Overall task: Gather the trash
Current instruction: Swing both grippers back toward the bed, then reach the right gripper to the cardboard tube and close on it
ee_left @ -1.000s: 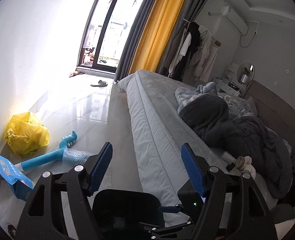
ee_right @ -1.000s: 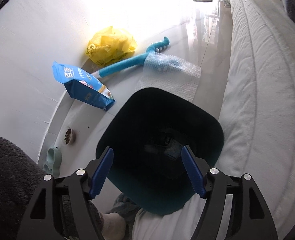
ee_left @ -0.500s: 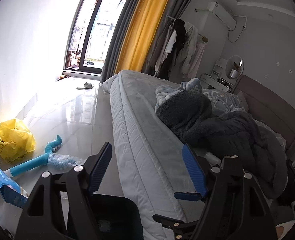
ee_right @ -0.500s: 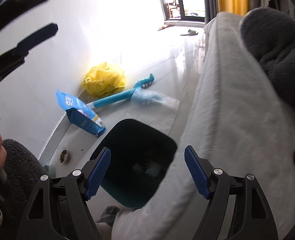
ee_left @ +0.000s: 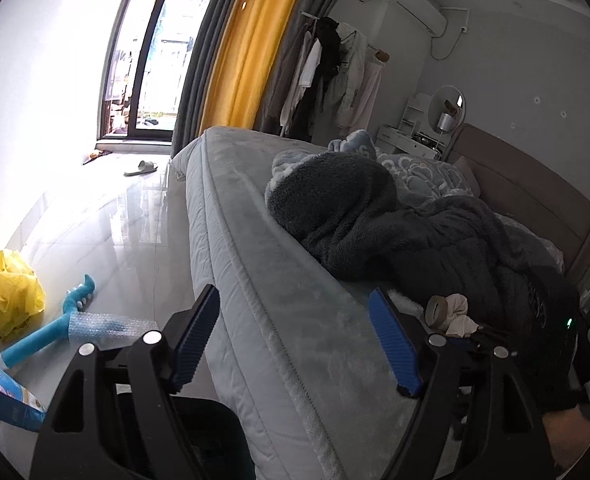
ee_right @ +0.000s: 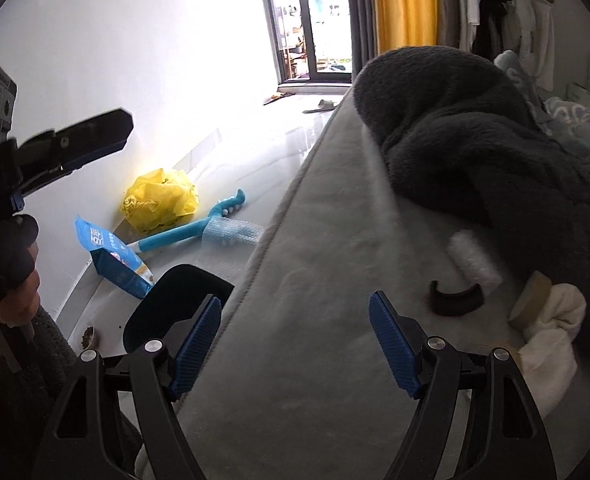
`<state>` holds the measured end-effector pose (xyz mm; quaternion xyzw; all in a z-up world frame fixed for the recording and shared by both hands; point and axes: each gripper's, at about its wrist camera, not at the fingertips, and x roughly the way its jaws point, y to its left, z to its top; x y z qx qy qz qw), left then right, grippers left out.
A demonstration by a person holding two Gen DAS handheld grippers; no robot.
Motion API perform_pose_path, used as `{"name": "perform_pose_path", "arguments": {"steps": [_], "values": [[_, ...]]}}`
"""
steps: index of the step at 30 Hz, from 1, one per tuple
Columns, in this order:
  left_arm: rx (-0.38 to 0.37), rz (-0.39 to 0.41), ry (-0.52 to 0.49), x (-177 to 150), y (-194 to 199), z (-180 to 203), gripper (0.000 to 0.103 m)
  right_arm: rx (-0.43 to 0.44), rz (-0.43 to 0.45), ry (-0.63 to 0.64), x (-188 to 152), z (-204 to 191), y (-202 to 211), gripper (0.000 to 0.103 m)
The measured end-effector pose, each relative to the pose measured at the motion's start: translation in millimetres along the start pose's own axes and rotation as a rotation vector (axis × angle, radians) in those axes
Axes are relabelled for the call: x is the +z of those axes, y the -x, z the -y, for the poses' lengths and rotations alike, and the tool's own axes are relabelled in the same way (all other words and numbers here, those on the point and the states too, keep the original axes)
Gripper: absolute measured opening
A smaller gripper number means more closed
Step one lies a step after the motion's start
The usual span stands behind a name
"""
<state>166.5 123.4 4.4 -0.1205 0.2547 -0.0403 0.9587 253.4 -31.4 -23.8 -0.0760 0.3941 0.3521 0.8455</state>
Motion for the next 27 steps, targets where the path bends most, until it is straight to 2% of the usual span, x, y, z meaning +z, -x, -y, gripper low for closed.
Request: {"name": "perform_pose_path", "arguments": {"steps": [2,10,17,20,27], "values": [[0.008,-0.031,-0.039,-4,-11,8,0.081,-0.009,0.035,-0.032,1,16,11,0.077],[-0.092,-0.091,-0.076,-15,-46,34,0.084,-0.077,0.06,-0.111,-14,72,30,0.077],[-0.15,-0.126,-0.127,-21,-78,55,0.084,-0.076,0.043,-0.152,-28,90,24,0.077],[-0.178,-0.14,-0.155,-23,-90,65,0.085,-0.078,0.056,-0.18,-35,98,22,0.072],[-0.234,-0.18,-0.184,-32,-114,85,0.085,-0.061,0.027,-0.225,-45,111,9,0.05]]}}
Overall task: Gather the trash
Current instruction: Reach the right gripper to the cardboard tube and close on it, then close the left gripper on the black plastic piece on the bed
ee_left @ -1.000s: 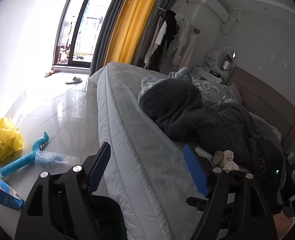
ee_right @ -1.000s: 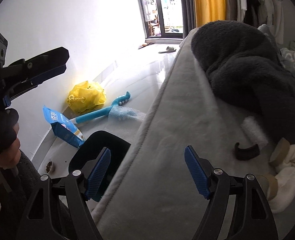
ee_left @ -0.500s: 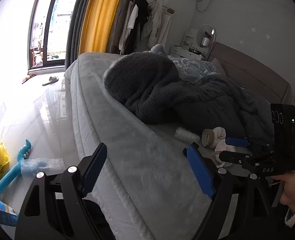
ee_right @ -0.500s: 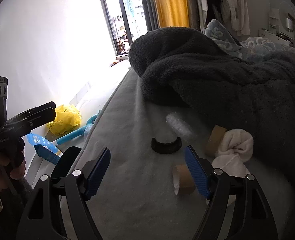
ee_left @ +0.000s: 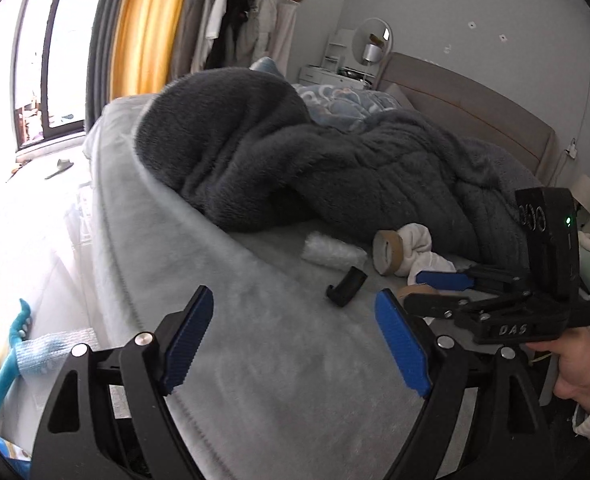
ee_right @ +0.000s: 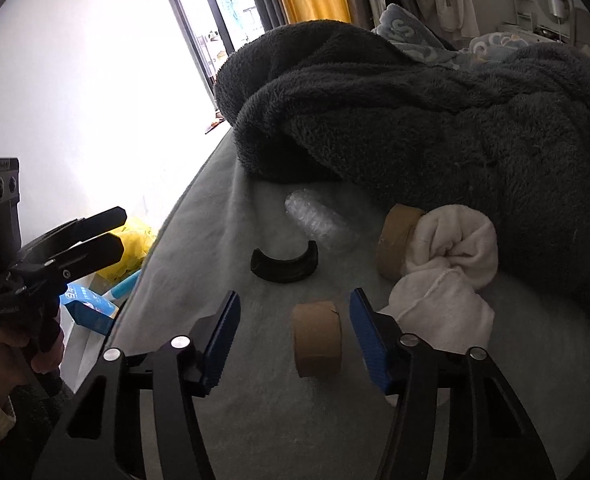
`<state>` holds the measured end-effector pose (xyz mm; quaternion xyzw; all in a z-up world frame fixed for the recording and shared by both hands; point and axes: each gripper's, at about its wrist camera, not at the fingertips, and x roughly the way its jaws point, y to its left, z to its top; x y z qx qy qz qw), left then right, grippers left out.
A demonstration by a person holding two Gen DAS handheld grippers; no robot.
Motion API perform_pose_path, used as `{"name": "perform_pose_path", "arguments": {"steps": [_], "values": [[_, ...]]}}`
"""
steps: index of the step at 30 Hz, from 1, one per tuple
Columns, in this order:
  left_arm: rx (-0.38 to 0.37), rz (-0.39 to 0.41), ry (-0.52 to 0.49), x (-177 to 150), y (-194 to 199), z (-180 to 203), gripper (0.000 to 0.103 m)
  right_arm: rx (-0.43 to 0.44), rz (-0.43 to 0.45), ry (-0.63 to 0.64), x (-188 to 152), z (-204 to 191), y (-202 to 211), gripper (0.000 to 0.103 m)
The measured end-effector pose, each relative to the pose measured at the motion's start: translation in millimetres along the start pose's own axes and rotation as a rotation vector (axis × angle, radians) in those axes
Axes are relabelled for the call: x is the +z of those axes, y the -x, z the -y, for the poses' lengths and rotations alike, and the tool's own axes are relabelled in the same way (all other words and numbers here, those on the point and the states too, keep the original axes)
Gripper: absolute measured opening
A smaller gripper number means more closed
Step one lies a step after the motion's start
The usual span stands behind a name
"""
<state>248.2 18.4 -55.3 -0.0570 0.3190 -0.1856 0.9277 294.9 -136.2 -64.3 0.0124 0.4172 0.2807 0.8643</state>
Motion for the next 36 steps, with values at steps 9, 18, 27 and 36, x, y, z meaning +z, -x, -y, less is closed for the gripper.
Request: {"name": "perform_pose_path", "arguments": {"steps": [9,18,27,36], "values": [[-0.032,-0.044,-0.04,0,-31,15,0.085,0.019,-0.042,-0.019,-1,6,-19,0.023],[-0.055,-0.072,-0.061,2,-63,28,0.085,0.029,-0.006,-0.03,5,13,-5,0.023],[-0.05,-0.106,-0.087,6,-91,45,0.077,0.015,0.108,-0.06,8,29,41,0.023],[-0.046,-0.17,-0.102,3,-117,56,0.063,0.025,0.122,-0.083,3,46,55,0.023]]}}
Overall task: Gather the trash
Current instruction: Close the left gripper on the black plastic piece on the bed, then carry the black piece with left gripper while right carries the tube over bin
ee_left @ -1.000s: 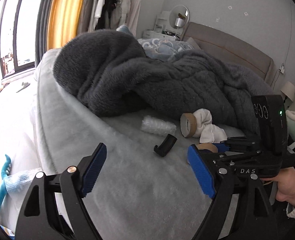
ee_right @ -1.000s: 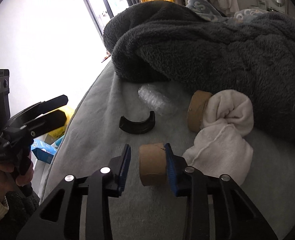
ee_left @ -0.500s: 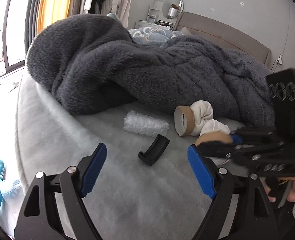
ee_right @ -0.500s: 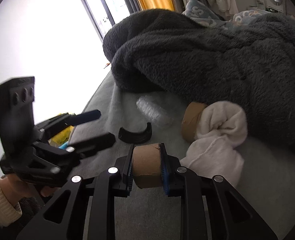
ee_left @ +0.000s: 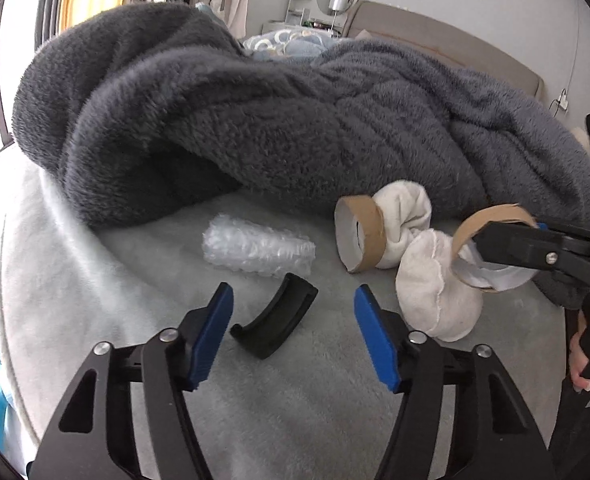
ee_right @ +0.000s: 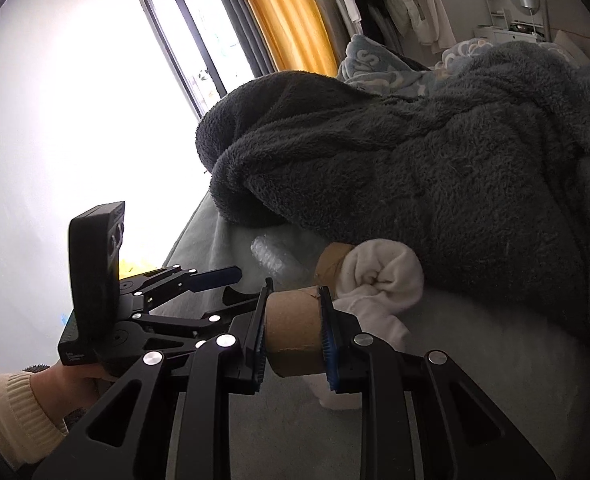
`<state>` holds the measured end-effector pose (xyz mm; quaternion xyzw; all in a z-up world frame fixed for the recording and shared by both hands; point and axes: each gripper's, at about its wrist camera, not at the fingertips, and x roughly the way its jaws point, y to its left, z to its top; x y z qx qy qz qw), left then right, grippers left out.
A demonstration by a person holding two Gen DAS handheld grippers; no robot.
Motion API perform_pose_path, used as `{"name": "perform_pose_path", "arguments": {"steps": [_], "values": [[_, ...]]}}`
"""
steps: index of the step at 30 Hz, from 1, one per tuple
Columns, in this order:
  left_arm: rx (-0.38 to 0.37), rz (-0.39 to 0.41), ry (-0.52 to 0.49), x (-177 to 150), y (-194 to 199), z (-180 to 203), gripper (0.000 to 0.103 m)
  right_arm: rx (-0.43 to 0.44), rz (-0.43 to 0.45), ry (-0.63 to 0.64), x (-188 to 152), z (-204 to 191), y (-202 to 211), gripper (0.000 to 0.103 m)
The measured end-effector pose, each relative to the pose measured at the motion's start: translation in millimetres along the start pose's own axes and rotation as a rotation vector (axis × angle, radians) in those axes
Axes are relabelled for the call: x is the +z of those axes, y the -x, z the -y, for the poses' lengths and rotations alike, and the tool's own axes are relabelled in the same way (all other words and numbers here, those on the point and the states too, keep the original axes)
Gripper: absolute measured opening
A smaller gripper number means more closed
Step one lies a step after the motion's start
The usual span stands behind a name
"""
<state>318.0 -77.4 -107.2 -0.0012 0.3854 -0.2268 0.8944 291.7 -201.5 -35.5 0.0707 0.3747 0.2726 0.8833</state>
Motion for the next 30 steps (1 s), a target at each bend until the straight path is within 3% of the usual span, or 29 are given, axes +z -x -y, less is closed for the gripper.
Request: {"name": "perform_pose_path", "arguments": {"steps": [5,7,14,19,30], "values": [[0.033,-0.067,0.004,-2,-23,1,0.049,-0.001,-0.008,-0.01,-3,11,1,0.023],[0.041,-0.075,0.006,-2,-27,1,0.049,0.0,-0.012,-0.011,-5,14,-1,0.023],[0.029,-0.073,0.051,-1,-31,-8,0.047,0.006,-0.022,-0.004,-8,15,-2,0.023],[0.048,-0.066,0.046,-4,-28,-7,0.038,0.008,-0.025,0.005,-6,6,-3,0.023],[0.065,-0.02,0.019,-6,5,4,0.031,-0.012,-0.031,0.015,-6,-21,-10,0.023]]}}
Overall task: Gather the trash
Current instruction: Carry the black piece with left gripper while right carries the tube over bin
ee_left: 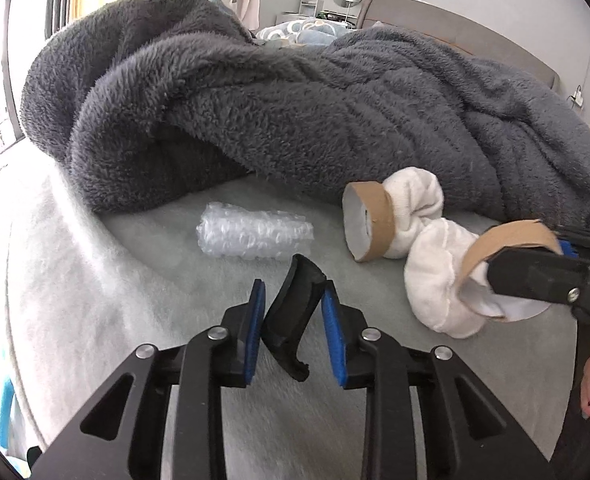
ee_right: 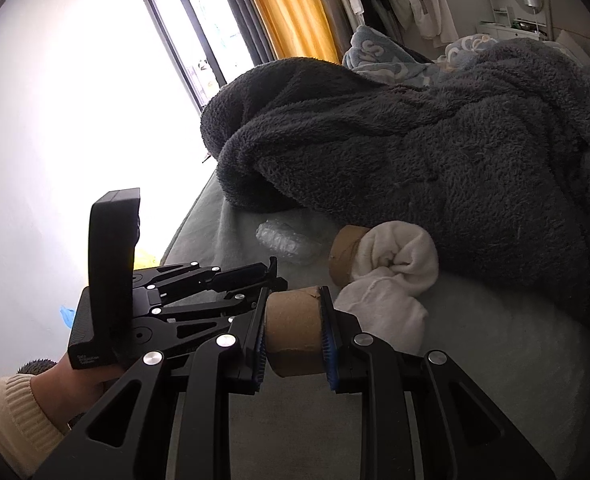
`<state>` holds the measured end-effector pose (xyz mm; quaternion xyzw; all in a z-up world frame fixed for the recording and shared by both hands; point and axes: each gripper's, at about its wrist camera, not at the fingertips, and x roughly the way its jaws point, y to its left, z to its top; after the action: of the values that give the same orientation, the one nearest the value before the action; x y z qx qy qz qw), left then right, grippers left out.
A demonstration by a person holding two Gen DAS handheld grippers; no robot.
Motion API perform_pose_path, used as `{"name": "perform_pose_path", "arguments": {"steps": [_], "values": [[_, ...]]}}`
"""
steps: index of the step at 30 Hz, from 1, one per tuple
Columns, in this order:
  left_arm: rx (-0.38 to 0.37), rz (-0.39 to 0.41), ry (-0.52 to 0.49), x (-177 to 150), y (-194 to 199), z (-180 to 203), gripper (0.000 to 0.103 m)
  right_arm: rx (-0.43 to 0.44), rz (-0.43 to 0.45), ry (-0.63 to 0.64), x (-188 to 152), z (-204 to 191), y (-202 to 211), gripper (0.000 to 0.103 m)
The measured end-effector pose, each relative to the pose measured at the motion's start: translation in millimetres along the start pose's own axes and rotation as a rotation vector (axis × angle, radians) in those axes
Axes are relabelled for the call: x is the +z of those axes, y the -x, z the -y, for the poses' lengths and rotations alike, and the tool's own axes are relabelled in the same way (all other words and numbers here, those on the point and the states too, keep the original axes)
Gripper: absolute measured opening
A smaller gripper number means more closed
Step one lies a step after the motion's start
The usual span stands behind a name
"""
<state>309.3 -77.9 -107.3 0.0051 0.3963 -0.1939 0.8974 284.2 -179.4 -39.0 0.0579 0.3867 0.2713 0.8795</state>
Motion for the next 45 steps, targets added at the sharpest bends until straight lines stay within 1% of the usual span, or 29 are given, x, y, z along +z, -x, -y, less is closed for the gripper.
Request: {"name": "perform_pose_path", "arguments": {"steps": [6,12,18,25,30,34,39,45], "values": [[-0.001,0.032,0.047,-8,24,-5,0.031,-0.006,-0.003,0.005,2,-19,1,0.023],[0.032,0.053,0.084,-19,49,-18,0.031,0.006,0.004,-0.003,6,-39,7,0.023],[0.071,0.048,0.124,-41,73,-42,0.031,0.032,0.0,-0.01,7,-64,7,0.023],[0.144,0.047,0.185,-63,98,-78,0.031,0.062,-0.016,0.019,9,-101,-3,0.023],[0.202,0.045,0.238,-76,113,-106,0.031,0.091,-0.042,0.062,10,-133,-20,0.023],[0.246,0.023,0.282,-90,122,-134,0.031,0.116,-0.066,0.099,10,-158,-36,0.023],[0.296,-0.039,0.342,-113,128,-165,0.031,0.147,-0.092,0.132,10,-184,-56,0.023],[0.332,-0.102,0.393,-138,135,-194,0.031,0.185,-0.115,0.169,8,-218,-76,0.023]]}}
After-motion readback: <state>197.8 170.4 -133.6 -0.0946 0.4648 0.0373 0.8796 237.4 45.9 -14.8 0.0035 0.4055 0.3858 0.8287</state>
